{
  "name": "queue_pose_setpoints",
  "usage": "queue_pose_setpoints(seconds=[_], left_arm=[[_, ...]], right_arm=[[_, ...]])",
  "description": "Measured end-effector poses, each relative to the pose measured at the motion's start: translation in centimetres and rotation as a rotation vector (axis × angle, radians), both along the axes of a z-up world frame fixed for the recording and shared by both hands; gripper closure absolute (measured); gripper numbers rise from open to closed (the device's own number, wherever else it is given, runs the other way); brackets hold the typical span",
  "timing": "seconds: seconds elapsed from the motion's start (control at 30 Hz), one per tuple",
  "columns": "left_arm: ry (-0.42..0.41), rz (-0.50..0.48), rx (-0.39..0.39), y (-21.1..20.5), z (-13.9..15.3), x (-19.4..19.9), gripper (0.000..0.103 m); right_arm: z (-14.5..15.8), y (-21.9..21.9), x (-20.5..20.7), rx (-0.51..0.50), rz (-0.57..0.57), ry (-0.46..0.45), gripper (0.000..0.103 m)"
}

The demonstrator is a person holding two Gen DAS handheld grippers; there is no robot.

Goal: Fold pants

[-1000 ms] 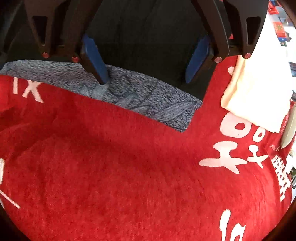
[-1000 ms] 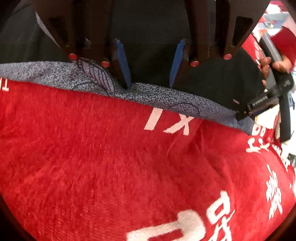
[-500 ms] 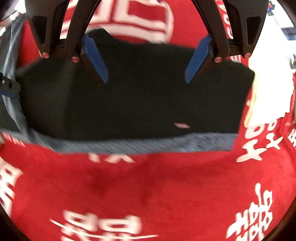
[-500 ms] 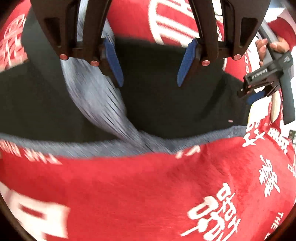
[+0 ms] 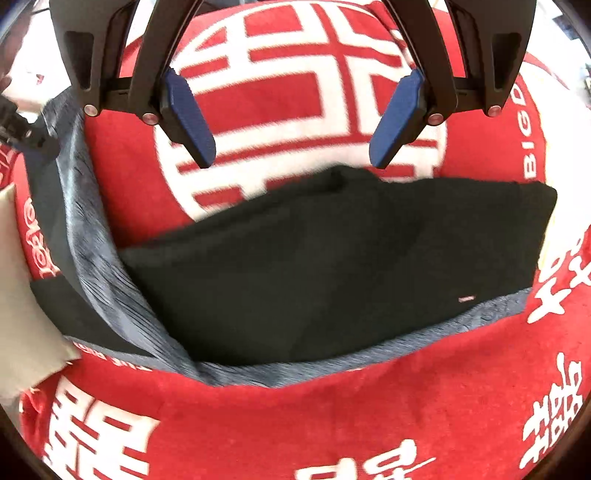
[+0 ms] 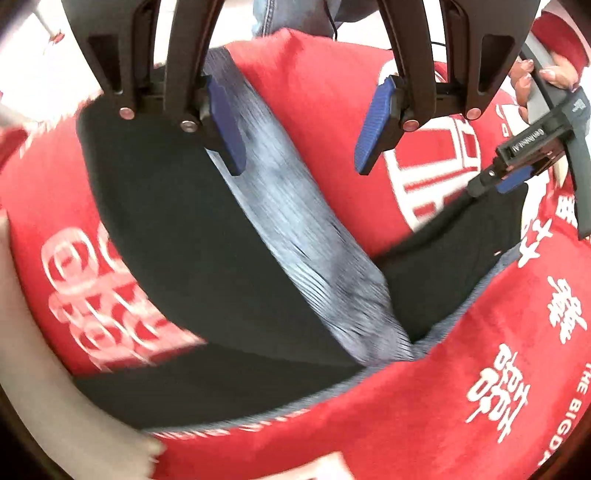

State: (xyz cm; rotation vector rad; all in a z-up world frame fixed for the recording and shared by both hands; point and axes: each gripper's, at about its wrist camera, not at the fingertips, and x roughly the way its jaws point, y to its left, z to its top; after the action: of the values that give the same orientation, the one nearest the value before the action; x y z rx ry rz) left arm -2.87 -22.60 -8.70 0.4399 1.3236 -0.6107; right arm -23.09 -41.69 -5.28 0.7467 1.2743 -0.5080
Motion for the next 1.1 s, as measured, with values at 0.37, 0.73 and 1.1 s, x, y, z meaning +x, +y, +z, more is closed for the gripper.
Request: queue_pose_setpoints(seconds=[0.37, 0.73, 1.1], left_arm=[[0.014, -0.008, -0.034, 1.7, 0.6, -6.1, 0.017], [0.028, -0.068, -0.065, -0.6, 0.9, -8.6, 0.017], [0.141, -0.100, -0.153, -9.1, -0.6, -6.4, 0.017]], right_arm=[[-0.8, 1.7, -10.3, -0.029, -0.158, -0.034, 0.038], [-2.0, 0.6, -10.2, 0.063, -0.172, -0.222, 0.042], [-4.4, -2.5, -9.6, 0.355, -0.179, -0.289, 0.099]])
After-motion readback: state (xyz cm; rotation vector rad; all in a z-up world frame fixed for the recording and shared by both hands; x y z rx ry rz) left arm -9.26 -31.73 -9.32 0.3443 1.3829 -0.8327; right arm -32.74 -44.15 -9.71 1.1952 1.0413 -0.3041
